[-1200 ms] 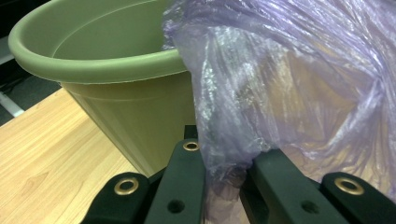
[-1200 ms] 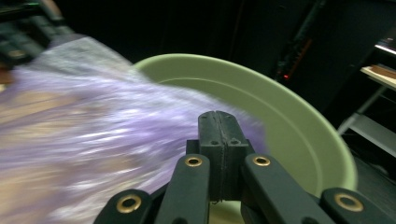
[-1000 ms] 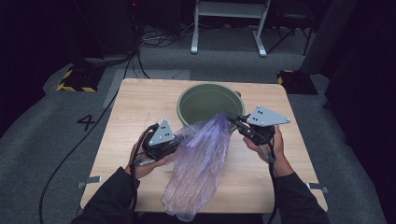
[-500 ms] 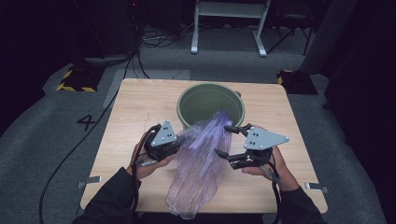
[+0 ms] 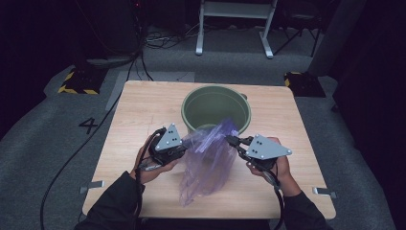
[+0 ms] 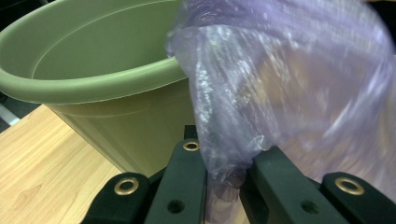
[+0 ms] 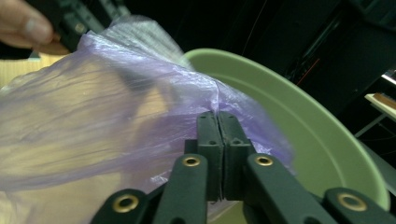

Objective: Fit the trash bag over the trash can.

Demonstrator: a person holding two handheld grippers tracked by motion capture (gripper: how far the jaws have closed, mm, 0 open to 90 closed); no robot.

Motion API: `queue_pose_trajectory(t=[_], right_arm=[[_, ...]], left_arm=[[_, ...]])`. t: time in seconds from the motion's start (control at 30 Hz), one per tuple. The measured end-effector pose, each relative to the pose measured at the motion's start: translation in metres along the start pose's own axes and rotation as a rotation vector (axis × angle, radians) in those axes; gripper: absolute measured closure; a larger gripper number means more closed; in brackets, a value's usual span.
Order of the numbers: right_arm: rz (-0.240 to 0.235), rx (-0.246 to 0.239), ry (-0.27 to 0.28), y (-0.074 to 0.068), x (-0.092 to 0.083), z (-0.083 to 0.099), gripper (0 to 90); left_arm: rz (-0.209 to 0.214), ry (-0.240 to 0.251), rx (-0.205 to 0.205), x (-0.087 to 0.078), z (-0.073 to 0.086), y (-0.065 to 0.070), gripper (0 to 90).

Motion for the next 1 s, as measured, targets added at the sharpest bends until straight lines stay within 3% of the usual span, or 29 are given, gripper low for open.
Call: queue_pose_trajectory(t=[0.23,0.4,0.53,0.6,0.77,1.0], right_arm=[[0.033,0.052,-0.015,0.021,0.012,-0.002,90.0],[0.043,0.122,-0.05,0.038,0.029,-0.003,90.0],[0.081,0.172,-0.077,0.049,0.041,-0.002,85.2],[0.077,0.185,-0.077,0.051,0.043,-0.003,74.5],[0.04,0.203,-0.048,0.047,0.034,-0.007,57.7],[-0.037,0.223,0.026,0.037,-0.002,-0.019,37.1]], left_arm=[[-0.008,0.003,-0.008,-0.001,0.0,-0.003,89.3],[-0.014,0.011,-0.016,-0.002,0.001,-0.006,89.3],[-0.026,0.011,-0.02,-0.003,0.001,-0.008,89.3],[-0.03,0.017,-0.023,-0.004,0.001,-0.009,89.3],[-0.036,0.016,-0.024,-0.005,0.001,-0.009,89.4],[-0.043,0.015,-0.023,-0.007,0.001,-0.008,89.4]])
Point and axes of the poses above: each handheld gripper's, and its own axes: x roughly forward along the jaws, z roughly out of its underside, y roughly to its right, the point moved 8 cm from there along x, roughly forward along the jaws, and after that the axes turned 15 degrees about z, right-handed, at the moved point
